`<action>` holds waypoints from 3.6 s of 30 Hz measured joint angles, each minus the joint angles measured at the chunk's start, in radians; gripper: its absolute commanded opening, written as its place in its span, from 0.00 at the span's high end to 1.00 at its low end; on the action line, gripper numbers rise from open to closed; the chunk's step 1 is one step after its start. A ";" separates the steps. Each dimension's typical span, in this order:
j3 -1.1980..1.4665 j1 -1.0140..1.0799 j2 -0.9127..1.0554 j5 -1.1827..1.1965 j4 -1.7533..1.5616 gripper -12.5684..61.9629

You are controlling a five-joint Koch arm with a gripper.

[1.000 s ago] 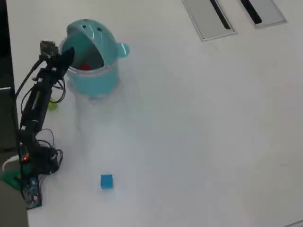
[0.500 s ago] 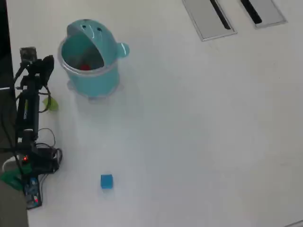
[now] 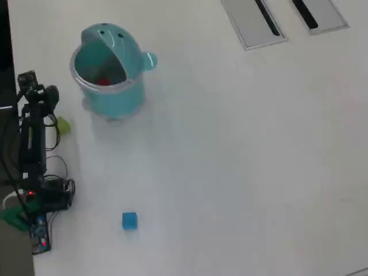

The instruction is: Grasp RGB lego blocks and put them in the bin one by one.

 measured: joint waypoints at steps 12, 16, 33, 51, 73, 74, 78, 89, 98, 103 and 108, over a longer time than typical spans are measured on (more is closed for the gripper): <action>0.110 -0.037 -0.066 -0.110 -0.002 0.41; 0.110 -0.060 -0.124 -0.121 -0.014 0.41; 0.118 -0.081 -0.247 -0.146 -0.037 0.41; 0.146 -0.012 -0.345 -0.192 -0.038 0.42; 0.215 0.000 -0.229 -0.144 -0.009 0.66; 0.215 0.000 -0.207 -0.138 -0.006 0.66; 0.225 -0.009 -0.127 -0.084 -0.006 0.66; 0.227 0.017 0.084 0.069 -0.008 0.66; 0.227 0.110 0.218 0.091 -0.035 0.67; 0.227 0.173 0.268 0.091 -0.035 0.67; 0.061 0.258 0.288 0.115 -0.037 0.67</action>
